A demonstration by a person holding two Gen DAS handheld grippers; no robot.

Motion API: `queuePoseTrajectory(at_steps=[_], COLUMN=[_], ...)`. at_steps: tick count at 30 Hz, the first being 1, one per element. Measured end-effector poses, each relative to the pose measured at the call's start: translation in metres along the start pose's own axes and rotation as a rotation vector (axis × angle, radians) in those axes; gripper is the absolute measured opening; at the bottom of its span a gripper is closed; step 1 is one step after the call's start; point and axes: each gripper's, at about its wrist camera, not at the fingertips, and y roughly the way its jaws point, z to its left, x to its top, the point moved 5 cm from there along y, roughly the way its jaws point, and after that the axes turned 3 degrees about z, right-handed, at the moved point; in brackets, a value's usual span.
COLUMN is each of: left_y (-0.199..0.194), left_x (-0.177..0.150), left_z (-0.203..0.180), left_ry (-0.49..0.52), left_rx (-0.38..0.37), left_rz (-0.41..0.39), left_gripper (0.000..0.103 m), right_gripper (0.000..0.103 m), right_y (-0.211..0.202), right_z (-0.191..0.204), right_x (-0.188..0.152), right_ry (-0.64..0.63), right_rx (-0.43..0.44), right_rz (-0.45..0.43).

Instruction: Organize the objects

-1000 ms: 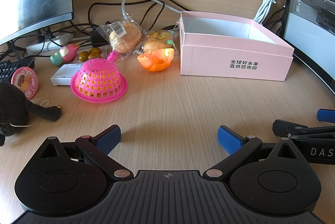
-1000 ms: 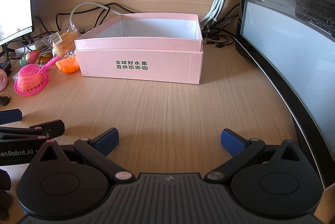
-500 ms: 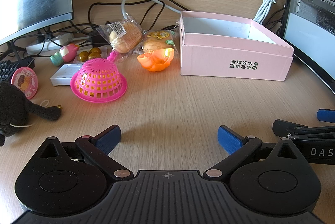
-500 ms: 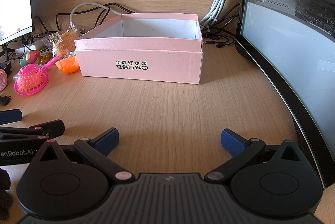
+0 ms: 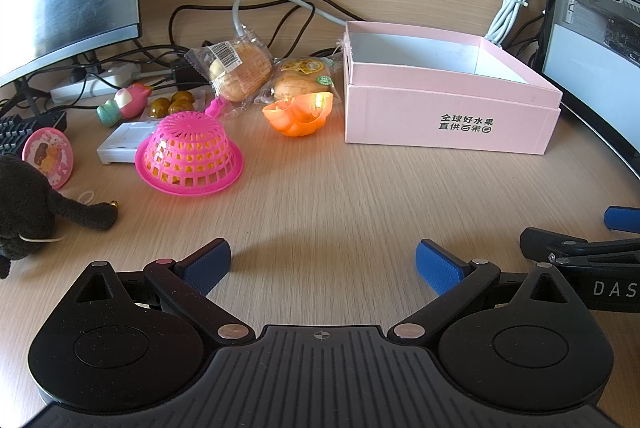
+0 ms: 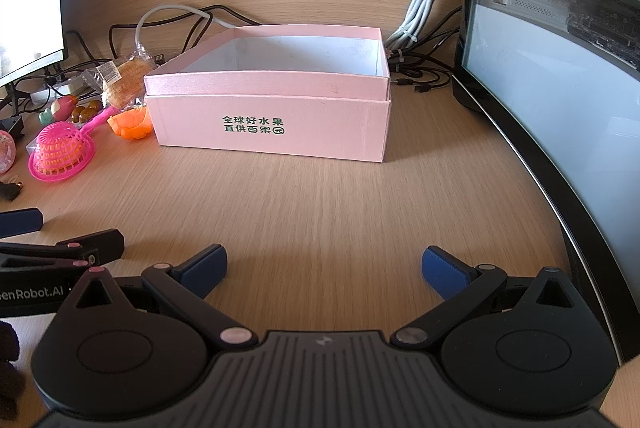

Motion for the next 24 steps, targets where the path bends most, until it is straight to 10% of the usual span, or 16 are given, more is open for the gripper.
queuePoseTrajectory(at_steps=[24], left_y=[-0.023], left_x=[0.002], left_z=[0.014], left_ry=[-0.022], left_rx=[-0.015], left_rz=[0.014], left_gripper=[0.101], right_gripper=[0.103], right_y=[-0.010], right_z=[0.001], right_x=[-0.003], right_ry=[0.019], right_rx=[-0.021], right_rz=[0.123])
